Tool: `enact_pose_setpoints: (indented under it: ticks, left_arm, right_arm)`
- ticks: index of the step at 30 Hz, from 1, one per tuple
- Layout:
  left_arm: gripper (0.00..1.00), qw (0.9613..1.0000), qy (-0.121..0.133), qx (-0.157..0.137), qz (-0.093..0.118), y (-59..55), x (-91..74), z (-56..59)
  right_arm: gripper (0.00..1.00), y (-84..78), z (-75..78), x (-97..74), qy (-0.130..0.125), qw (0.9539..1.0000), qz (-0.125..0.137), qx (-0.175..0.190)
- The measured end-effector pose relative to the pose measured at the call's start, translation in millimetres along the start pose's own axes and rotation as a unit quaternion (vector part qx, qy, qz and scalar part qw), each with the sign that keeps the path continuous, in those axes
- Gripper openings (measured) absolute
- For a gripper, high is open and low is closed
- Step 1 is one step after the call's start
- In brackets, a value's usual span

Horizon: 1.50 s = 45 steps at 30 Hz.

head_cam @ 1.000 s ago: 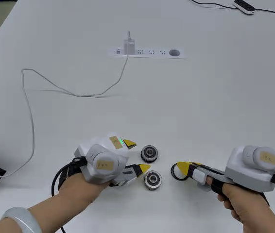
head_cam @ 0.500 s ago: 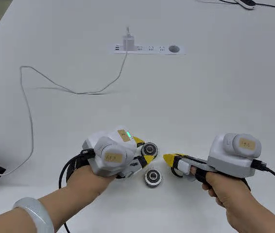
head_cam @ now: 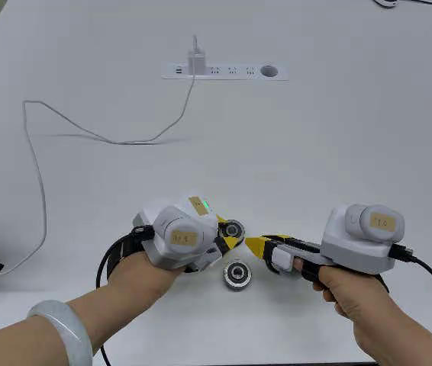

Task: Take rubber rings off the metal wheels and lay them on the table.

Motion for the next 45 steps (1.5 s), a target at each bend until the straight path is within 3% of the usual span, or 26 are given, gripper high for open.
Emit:
enact_pose_setpoints:
  ticks: [9, 20, 34, 45]
  left_arm:
    - [0.15, 1.0000, -0.001, -0.002, 0.000, 1.3, 1.1, -2.0]
    - [0.14, 1.0000, -0.004, -0.005, -0.001, 0.1, 0.7, -2.0]
    - [0.13, 1.0000, -0.005, -0.003, -0.004, -0.2, 1.0, -1.4]
    - [0.13, 1.0000, -0.004, -0.003, -0.003, -0.1, 1.2, -1.2]
  right_arm:
    - [0.20, -0.2, -1.8, 3.5, 0.003, 0.9999, 0.001, 0.011]
    - [0.20, -2.2, 2.7, 13.9, 0.009, 0.9983, 0.002, 0.058]
    - [0.21, -2.7, 3.7, 25.4, 0.020, 0.9913, 0.012, 0.129]
    - [0.22, -4.8, 4.7, 29.2, 0.034, 0.9814, 0.020, 0.188]
Point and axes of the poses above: the centre of the closed fingertips' face, and the gripper's own axes: x roughly forward along the fingers, z roughly to its right, y roughly out of its top, the point moved 1 cm from there along -x, roughly backward along the fingers, and after that the axes turned 12 degrees about -x, right-handed, at the moved point
